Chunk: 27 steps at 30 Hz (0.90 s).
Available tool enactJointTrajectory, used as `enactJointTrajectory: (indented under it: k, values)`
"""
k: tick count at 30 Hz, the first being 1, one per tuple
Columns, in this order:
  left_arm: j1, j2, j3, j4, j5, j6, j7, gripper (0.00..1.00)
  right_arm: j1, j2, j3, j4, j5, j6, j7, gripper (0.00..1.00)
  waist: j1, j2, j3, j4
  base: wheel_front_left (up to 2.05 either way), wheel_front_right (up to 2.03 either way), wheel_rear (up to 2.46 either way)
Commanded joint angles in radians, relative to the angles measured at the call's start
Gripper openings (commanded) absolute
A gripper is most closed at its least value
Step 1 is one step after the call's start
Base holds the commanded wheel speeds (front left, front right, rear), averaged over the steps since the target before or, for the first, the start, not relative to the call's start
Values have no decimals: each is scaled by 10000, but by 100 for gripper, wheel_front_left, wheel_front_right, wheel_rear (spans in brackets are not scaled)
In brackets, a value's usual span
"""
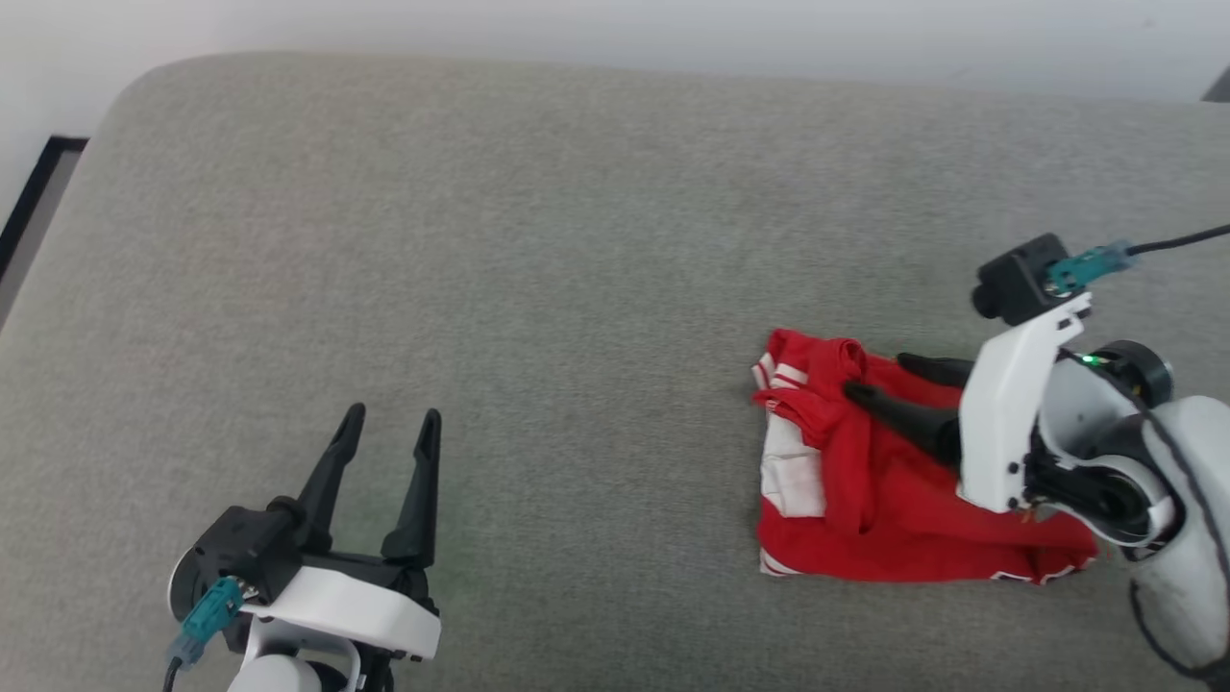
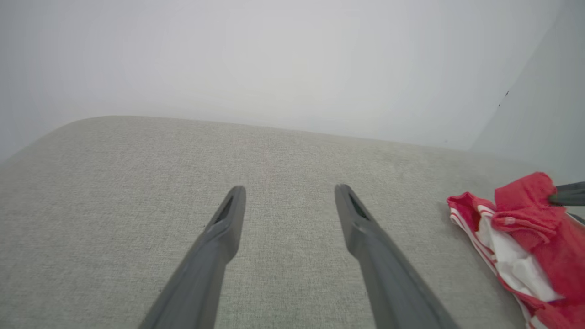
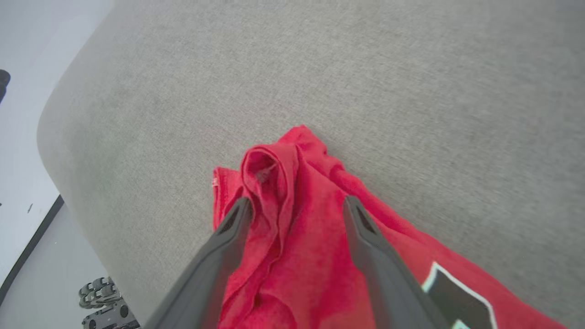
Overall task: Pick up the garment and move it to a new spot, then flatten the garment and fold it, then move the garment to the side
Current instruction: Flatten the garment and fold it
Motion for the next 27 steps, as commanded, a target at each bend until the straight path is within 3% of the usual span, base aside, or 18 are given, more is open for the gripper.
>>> enactJointTrajectory:
  k: [1,8,14,20,27]
  values:
    - [69,25,16,22,-118,-22,-48,100,67,-84,-50,82,143,-6,-162,100,0,0,-131,-187,0,0,0]
    - [77,102,-215,298,-340,-22,-48,100,511,-615,-535,920,56,-6,-1176,100,0,0,-399,-713,0,0,0]
    - [-216,121,-258,661,-509,-22,-48,100,789,-755,-1155,2181,-540,-6,-3424,100,0,0,-480,-1161,0,0,0]
    - [-299,155,-43,930,-562,-22,-50,100,1057,-328,-1278,3129,-1137,-6,-5929,100,0,0,-708,-1641,0,0,0]
    - [33,261,347,936,-455,-22,-48,100,1491,198,-793,3127,-1121,-6,-8360,100,0,0,-1103,-2051,0,0,0]
